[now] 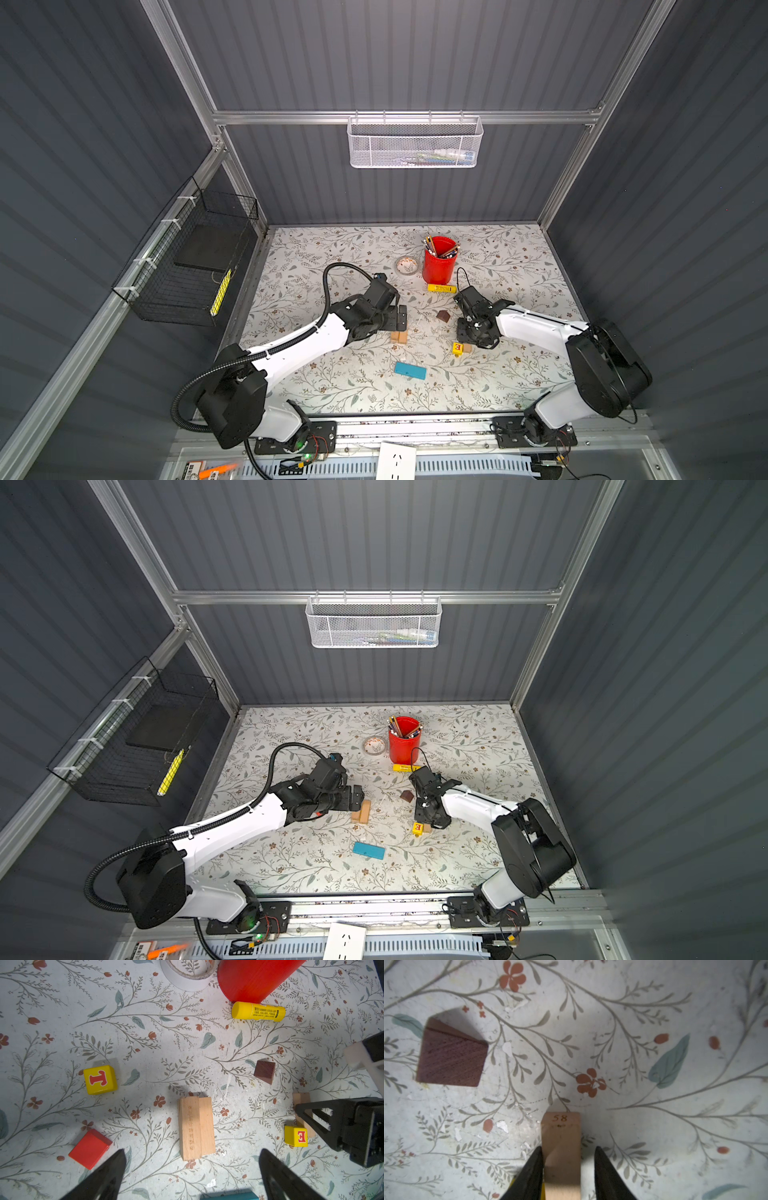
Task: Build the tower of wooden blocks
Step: 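Hold bar 14 with the left gripper while the right gripper moves over a small bar, then grasp the wood bar marked 58 with the right gripper and lift it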
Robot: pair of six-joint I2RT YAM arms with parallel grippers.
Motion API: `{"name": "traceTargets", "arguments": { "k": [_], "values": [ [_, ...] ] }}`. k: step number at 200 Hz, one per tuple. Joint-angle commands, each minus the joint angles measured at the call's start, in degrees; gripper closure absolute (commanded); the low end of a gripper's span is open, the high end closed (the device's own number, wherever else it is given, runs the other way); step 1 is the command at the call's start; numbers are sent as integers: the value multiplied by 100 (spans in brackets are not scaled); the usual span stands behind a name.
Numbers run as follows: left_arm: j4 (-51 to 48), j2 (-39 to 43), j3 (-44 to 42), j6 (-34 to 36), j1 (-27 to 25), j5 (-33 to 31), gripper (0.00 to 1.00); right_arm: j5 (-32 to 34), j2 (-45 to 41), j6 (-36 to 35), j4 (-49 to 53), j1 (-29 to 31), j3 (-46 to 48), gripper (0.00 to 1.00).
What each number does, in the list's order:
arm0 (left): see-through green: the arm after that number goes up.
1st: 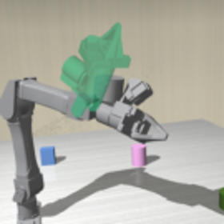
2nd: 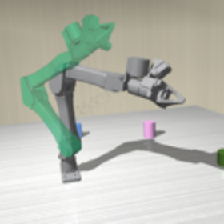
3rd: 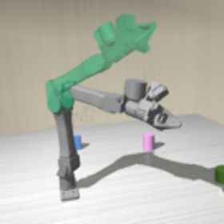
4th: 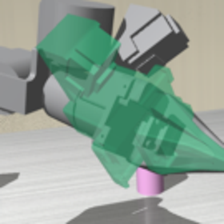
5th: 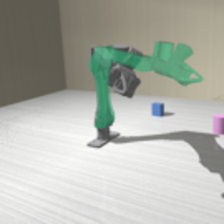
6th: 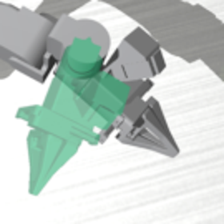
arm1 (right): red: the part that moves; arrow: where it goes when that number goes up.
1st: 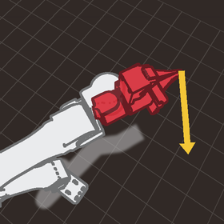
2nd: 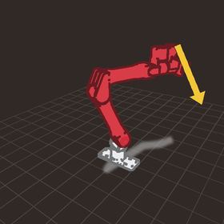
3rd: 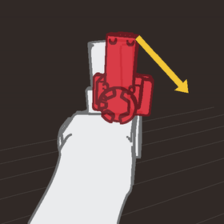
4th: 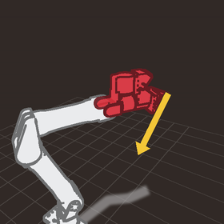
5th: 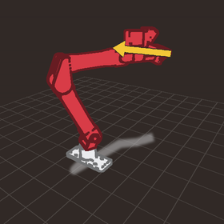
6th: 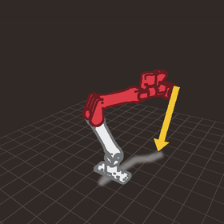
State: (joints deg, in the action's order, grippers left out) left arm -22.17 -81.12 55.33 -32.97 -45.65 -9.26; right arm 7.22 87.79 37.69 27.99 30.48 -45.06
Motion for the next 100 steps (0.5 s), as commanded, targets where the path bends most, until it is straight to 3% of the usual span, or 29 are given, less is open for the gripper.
{"name": "traceTargets", "arguments": {
  "k": [1, 42, 100],
  "values": [
    [4, -53, 162, 29, 37, -91, 1, -72, 102, -181, -135, -41, -9, 63],
    [18, -9, 133, -5, 39, -145, 1, -18, 55, -247, -63, -61, -23, 73],
    [97, 341, -87, -154, 103, -178, 0, 87, -523, -297, 588, -68, -355, 78]
  ]
}}
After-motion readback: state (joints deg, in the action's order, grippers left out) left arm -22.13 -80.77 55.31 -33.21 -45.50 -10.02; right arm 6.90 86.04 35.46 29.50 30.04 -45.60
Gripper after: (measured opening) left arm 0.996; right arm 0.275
